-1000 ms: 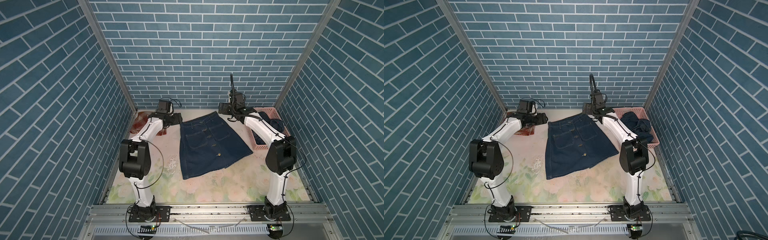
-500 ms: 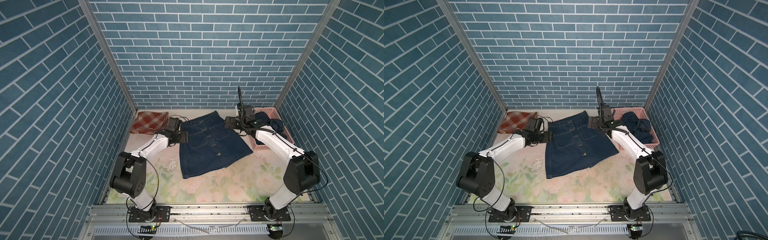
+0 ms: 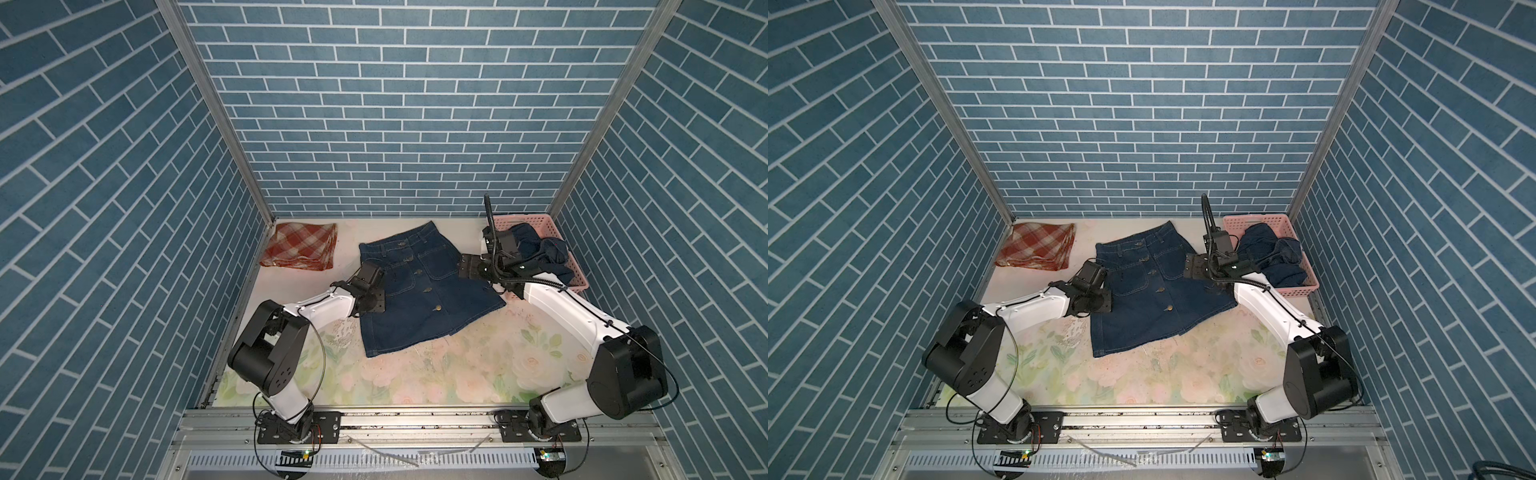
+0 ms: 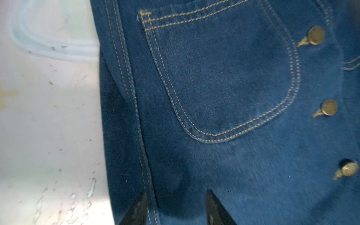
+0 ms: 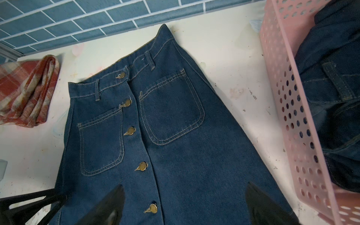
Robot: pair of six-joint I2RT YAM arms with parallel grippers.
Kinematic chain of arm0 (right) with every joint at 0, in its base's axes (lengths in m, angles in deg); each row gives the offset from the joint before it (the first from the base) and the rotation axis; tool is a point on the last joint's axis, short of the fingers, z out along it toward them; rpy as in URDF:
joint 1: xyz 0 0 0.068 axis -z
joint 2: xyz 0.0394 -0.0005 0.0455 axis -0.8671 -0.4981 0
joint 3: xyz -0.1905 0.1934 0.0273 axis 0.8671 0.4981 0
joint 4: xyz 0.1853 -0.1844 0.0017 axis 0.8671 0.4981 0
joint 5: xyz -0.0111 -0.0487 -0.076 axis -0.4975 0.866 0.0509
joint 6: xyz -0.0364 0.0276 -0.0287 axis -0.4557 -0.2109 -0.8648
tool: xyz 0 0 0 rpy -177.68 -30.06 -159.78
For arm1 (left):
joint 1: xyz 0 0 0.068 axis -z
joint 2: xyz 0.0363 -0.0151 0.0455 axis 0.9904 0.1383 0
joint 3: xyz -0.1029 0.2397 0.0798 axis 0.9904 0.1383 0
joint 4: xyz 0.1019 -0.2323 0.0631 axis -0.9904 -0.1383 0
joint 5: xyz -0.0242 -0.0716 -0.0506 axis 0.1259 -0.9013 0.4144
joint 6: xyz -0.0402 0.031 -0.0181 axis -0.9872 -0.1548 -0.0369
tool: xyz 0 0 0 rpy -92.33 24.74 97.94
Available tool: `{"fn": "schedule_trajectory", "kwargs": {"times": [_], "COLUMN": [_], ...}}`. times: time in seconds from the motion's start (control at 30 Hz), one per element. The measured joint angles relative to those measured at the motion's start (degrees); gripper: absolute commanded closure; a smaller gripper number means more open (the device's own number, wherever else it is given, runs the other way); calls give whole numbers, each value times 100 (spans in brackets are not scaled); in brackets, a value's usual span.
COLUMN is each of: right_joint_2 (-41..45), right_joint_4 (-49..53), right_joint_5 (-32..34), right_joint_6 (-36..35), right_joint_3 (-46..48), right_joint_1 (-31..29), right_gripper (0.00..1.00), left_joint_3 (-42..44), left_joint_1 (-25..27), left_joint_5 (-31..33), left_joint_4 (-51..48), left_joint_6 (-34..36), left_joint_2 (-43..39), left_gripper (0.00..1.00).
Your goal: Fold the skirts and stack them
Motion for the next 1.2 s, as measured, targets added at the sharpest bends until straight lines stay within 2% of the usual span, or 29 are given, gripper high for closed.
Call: {"fn": "schedule_trajectory", "kwargs": {"times": [0.1, 0.23, 0.47, 0.73, 0.9, 1.1, 1.13, 1.17, 1.2], "right_joint_2": [0, 9, 31, 22, -35, -269, -328, -380, -433], "right_joint_4": [0, 0, 2, 0, -9, -39, -39, -37, -37], "right_joint_5": [0, 9, 70, 94, 96, 68, 61, 55, 42], "right_joint_6": [0, -2, -9, -90, -138, -179, -181, -181, -181], "right_joint_3": [66, 68, 68, 68, 68, 68, 68, 68, 68], "right_joint_1": [2, 4, 31, 37, 37, 39, 42, 42, 42], "right_gripper": [5, 4, 5, 5, 5, 6, 6, 6, 6], "left_joint_3": [0, -63, -120, -70, 538, 1187, 1204, 1213, 1213], "left_joint_1": [0, 0, -4, -81, -581, -1207, -1246, -1268, -1272], "left_joint_5": [-39, -13, -20, -153, -433, -697, -750, -789, -815], "left_joint_4": [184, 352, 186, 39, 238, 308, 334, 367, 391], "left_joint_6": [-70, -146, -116, -118, -157, -240, -251, -258, -256], "left_joint_2": [299, 472, 348, -673, -1106, -1056, -1012, -973, -949], "left_gripper": [68, 100, 100, 100, 100, 100, 99, 91, 79]}}
